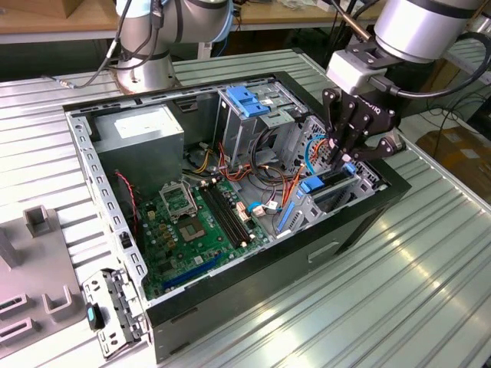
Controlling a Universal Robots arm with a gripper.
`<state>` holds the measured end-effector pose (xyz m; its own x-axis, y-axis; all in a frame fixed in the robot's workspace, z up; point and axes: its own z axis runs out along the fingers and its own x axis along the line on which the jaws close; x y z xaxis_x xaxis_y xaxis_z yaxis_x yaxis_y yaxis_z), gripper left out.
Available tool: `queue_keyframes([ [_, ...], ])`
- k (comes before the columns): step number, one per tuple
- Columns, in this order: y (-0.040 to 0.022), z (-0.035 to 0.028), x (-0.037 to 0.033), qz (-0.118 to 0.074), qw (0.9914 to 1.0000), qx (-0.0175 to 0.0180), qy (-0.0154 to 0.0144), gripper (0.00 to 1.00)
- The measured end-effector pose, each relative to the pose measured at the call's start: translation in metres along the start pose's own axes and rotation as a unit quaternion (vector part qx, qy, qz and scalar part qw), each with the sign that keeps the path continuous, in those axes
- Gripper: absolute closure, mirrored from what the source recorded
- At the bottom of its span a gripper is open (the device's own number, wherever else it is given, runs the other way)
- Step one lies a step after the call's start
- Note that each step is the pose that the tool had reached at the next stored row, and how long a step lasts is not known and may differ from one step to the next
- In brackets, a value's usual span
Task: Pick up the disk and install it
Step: 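Insert the disk into the insertion slot, then insert the first disk wire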
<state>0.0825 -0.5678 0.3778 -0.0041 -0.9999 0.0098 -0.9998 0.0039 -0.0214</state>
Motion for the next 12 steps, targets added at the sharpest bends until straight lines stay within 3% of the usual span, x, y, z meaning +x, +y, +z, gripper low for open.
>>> queue_keyframes([
  [12, -0.0019, 0.0019, 0.0, 0.0, 1.0, 0.0, 0.0, 0.82],
])
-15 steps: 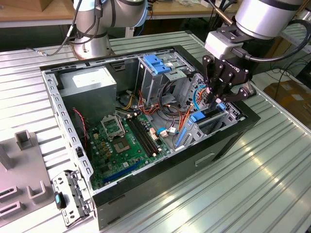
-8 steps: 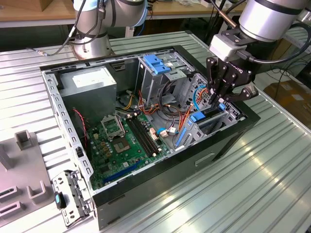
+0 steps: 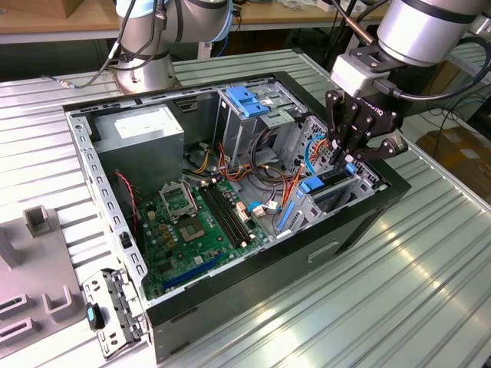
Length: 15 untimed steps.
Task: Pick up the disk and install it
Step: 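Insert the first disk wire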
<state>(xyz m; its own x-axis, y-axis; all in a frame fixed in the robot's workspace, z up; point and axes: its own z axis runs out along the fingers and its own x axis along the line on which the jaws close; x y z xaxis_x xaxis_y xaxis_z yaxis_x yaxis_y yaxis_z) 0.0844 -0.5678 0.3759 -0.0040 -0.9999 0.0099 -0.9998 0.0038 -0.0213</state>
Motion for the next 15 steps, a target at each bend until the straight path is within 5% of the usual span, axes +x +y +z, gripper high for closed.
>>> queue_keyframes([
  [15, -0.017, 0.0007, -0.0001, 0.0, 1.0, 0.0, 0.0, 0.82],
])
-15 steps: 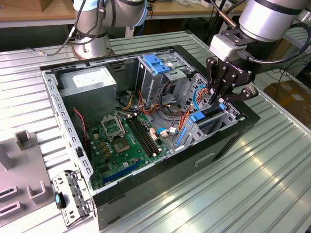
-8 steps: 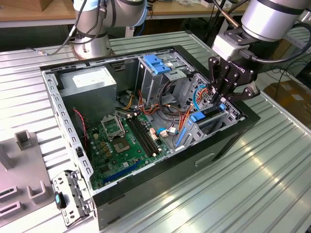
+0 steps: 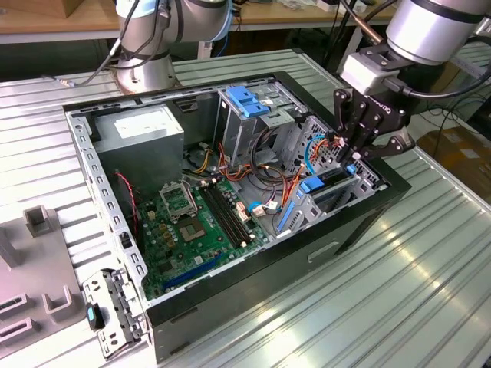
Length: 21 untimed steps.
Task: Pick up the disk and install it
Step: 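Insert the first disk wire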
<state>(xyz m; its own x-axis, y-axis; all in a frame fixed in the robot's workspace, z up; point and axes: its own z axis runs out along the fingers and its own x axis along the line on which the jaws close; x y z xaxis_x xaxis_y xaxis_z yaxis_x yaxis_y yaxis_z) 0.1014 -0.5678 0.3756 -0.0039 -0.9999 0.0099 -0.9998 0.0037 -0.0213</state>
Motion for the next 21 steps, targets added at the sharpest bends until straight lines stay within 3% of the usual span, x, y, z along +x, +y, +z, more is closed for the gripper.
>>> queue_keyframes([
  [7, -0.0009, -0.0059, 0.0001, -0.011, 0.99994, 0.0001, -0.0008, 0.82],
  [11, -0.0027, -0.0062, 0.0, -0.017, 0.99986, 0.0002, -0.0007, 0.82],
  [16, -0.017, -0.0052, -0.0002, -0.028, 0.99962, 0.0002, -0.001, 0.82],
  [21, -0.0246, -0.005, -0.0006, -0.042, 0.99913, 0.0004, -0.0012, 0.82],
])
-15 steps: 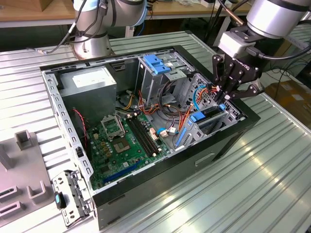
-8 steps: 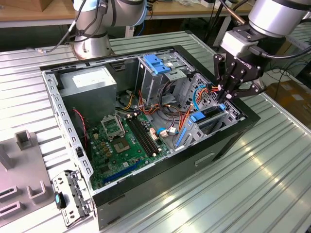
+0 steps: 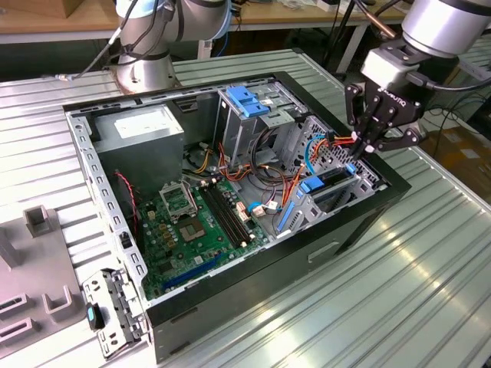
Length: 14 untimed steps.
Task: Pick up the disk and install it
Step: 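Insert the first disk wire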
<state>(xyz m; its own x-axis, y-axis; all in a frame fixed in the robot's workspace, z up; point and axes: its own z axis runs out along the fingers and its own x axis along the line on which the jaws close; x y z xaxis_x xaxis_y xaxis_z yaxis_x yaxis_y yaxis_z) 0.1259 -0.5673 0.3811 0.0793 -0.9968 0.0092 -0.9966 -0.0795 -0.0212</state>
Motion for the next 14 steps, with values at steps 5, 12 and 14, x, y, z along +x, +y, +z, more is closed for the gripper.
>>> queue_keyframes([
  [5, -0.002, 0.0002, 0.0001, -0.033, 0.99945, 0.0003, -0.0008, 0.82],
  [12, -0.0105, 0.0002, -0.0091, -0.053, 0.99857, 0.0005, -0.0012, 0.82],
  [14, -0.0128, 0.0004, -0.012, -0.055, 0.99849, 0.0005, -0.0013, 0.82],
])
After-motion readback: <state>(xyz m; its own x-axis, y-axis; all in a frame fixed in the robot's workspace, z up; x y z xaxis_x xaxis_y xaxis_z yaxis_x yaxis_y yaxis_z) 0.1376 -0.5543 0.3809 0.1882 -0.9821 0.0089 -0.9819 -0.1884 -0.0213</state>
